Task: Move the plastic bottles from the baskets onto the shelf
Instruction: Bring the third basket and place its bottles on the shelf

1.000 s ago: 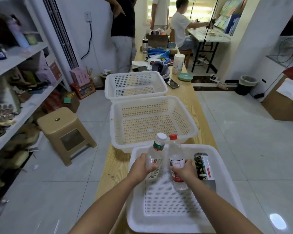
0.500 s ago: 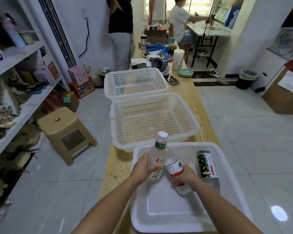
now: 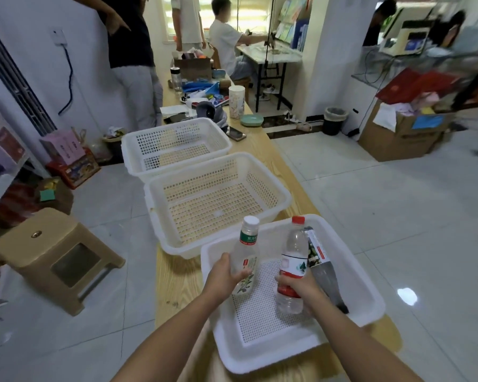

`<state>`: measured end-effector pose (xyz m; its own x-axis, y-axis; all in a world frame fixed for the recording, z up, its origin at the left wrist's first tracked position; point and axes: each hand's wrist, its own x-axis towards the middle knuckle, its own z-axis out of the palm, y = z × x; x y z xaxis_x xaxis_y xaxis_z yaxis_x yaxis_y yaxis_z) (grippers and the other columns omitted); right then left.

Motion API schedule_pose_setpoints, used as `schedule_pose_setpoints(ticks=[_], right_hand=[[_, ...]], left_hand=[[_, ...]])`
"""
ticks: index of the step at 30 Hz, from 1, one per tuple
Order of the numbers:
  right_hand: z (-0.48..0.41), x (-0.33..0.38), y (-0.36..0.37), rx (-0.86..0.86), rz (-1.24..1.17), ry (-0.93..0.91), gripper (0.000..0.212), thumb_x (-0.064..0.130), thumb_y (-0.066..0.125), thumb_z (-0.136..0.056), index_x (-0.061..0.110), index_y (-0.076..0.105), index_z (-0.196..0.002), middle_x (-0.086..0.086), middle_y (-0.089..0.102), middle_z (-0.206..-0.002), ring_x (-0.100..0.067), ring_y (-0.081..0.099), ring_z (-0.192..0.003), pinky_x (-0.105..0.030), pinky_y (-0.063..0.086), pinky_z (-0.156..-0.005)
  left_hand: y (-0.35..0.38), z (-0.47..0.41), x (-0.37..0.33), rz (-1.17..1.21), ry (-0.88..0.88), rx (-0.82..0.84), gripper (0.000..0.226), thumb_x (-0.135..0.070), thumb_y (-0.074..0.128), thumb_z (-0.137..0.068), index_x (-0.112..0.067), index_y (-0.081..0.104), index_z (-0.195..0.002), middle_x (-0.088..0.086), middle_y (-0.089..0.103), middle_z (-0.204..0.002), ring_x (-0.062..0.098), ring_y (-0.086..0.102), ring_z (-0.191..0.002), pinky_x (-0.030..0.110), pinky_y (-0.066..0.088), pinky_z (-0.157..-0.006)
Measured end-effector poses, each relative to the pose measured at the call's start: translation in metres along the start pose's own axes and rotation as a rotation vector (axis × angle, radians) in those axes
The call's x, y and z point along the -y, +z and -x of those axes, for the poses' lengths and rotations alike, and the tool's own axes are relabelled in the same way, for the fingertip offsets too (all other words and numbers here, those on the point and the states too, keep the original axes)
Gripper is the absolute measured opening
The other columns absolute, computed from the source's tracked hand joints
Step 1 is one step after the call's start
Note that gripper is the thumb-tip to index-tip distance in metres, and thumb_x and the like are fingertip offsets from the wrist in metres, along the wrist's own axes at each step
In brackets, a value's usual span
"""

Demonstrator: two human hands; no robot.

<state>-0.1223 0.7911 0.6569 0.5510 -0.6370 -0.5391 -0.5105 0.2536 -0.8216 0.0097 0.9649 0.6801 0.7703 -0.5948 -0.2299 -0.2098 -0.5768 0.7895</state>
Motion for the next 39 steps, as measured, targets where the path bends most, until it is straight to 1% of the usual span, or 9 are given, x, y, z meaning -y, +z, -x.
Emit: schedule_pose_setpoints(ticks=[3, 7, 9, 15, 20, 24, 31, 36, 39], right_hand=[[0.018, 0.008, -0.012, -0.026, -0.156, -0.064, 0.063, 0.018, 0.087, -0.063, 0.017, 0.052, -0.115, -0.011, 0.067, -0.107, -0.031, 0.064, -0.099, -0.052, 0.051, -0.092], [0.044, 0.006, -0.035, -0.075, -0.259, -0.115, 0.101, 0.043, 0.095, -0.032, 0.017, 0.051, -0.120, -0.011, 0.069, -0.105, -0.031, 0.067, -0.096, -0.053, 0.053, -0.087], [0.058, 0.002, -0.046, -0.084, -0.293, -0.135, 0.112, 0.043, 0.096, -0.026, 0.011, 0.050, -0.123, -0.015, 0.068, -0.106, -0.032, 0.066, -0.097, -0.052, 0.053, -0.088], [0.113, 0.000, -0.074, -0.114, -0.434, -0.108, 0.075, -0.001, 0.084, -0.052, 0.008, 0.049, -0.118, -0.021, 0.064, -0.108, -0.037, 0.063, -0.099, -0.055, 0.052, -0.087], [0.150, -0.032, -0.103, -0.248, -0.459, -0.109, 0.080, 0.003, 0.089, -0.048, 0.000, 0.053, -0.119, -0.022, 0.066, -0.109, -0.037, 0.065, -0.100, -0.054, 0.051, -0.090], [0.195, -0.071, -0.130, -0.361, -0.538, -0.130, 0.104, 0.009, 0.094, -0.028, -0.001, 0.049, -0.121, -0.022, 0.065, -0.112, -0.036, 0.064, -0.103, -0.048, 0.055, -0.087], [0.322, -0.157, -0.171, -0.640, -0.653, -0.076, 0.068, -0.011, 0.079, -0.058, -0.003, 0.050, -0.119, -0.020, 0.067, -0.108, -0.036, 0.064, -0.102, -0.048, 0.051, -0.091], [0.436, -0.226, -0.185, -0.864, -0.751, -0.044, 0.072, -0.011, 0.080, -0.059, -0.003, 0.046, -0.122, -0.019, 0.065, -0.109, -0.032, 0.064, -0.097, -0.045, 0.053, -0.085], [0.503, -0.260, -0.181, -1.029, -0.803, -0.019, 0.073, -0.012, 0.079, -0.061, 0.002, 0.043, -0.123, -0.018, 0.064, -0.111, -0.033, 0.062, -0.101, -0.049, 0.050, -0.091]], left_hand=[[0.000, -0.001, -0.001, -0.026, 0.010, 0.054, 0.049, -0.048, 0.070, -0.081, -0.015, 0.046, -0.110, -0.002, 0.061, -0.106, 0.016, 0.061, -0.095, 0.032, 0.052, -0.076], [0.007, 0.003, -0.017, 0.147, -0.035, 0.067, 0.043, -0.039, 0.068, -0.086, -0.011, 0.045, -0.110, 0.008, 0.059, -0.114, 0.022, 0.057, -0.099, 0.034, 0.048, -0.080], [0.011, 0.006, -0.032, 0.216, -0.016, 0.102, 0.040, -0.035, 0.067, -0.087, -0.011, 0.044, -0.110, 0.010, 0.057, -0.115, 0.024, 0.056, -0.102, 0.038, 0.048, -0.085], [0.028, 0.020, -0.074, 0.352, 0.021, 0.269, 0.035, -0.037, 0.066, -0.088, -0.018, 0.048, -0.110, 0.010, 0.060, -0.118, 0.028, 0.061, -0.103, 0.049, 0.049, -0.095], [0.060, 0.057, -0.108, 0.466, 0.046, 0.447, 0.030, -0.028, 0.062, -0.092, -0.013, 0.049, -0.115, 0.002, 0.063, -0.100, 0.014, 0.061, -0.083, 0.029, 0.046, -0.064], [0.095, 0.093, -0.125, 0.470, 0.086, 0.629, 0.032, -0.023, 0.065, -0.090, -0.009, 0.055, -0.117, 0.002, 0.069, -0.094, 0.014, 0.068, -0.076, 0.025, 0.051, -0.056], [0.166, 0.206, -0.153, 0.387, 0.128, 0.910, 0.037, -0.025, 0.070, -0.085, -0.006, 0.059, -0.115, 0.012, 0.072, -0.102, 0.029, 0.070, -0.090, 0.038, 0.056, -0.074], [0.207, 0.317, -0.166, 0.324, 0.193, 1.091, 0.023, -0.023, 0.067, -0.088, -0.010, 0.057, -0.104, 0.007, 0.069, -0.094, 0.020, 0.068, -0.080, 0.032, 0.053, -0.067], [0.230, 0.384, -0.165, 0.274, 0.224, 1.216, 0.031, -0.026, 0.067, -0.088, -0.009, 0.055, -0.112, 0.010, 0.069, -0.102, 0.020, 0.068, -0.082, 0.031, 0.053, -0.065]])
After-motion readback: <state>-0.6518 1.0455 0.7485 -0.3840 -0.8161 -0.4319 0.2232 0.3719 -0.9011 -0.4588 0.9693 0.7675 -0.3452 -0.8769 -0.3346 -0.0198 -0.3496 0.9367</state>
